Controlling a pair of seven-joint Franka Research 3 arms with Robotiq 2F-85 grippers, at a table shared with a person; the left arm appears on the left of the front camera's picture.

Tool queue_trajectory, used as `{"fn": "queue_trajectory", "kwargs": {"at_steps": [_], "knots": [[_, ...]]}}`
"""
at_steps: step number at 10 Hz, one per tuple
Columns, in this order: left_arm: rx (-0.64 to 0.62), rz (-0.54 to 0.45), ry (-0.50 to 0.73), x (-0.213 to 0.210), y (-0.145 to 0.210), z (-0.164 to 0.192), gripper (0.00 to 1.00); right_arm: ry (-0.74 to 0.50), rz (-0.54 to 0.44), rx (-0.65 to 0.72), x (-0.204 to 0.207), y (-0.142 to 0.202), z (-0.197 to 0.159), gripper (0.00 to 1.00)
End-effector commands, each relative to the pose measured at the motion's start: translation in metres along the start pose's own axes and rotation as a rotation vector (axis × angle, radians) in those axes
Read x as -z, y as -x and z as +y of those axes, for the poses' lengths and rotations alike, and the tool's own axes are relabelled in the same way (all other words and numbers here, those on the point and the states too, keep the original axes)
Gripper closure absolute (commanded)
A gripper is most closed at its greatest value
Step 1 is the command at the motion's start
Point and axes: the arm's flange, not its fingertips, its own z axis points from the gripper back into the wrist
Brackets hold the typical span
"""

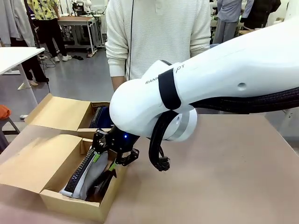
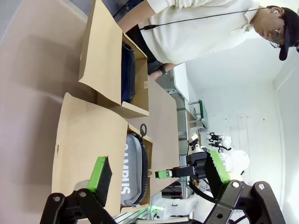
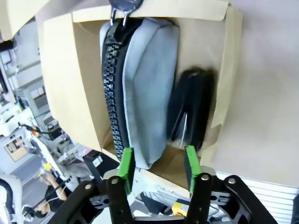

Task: Place items inside the box.
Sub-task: Pick up a Pencil pouch or Stapler and place it inside the Mailer Box closest to the robot.

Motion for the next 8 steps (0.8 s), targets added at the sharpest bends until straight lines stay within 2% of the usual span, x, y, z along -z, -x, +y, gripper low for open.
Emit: {"fn": "queue_trajectory", "kwargs": {"at_steps": [1, 6, 8], "knots": [[0.015, -0.009, 0.019, 0.0, 0.001, 0.0, 0.0, -0.008, 0.014, 0.016, 0.001, -0.002, 0.003, 0.0], [0.015, -0.009, 0.019, 0.0, 0.001, 0.0, 0.0, -0.061, -0.014, 0.007, -0.022, -0.002, -0.013, 0.0], [0.015, -0.009, 0.019, 0.0, 0.001, 0.0, 0.0, -0.096, 0.02, -0.061, -0.078, -0.009, -0.059, 0.0]]}}
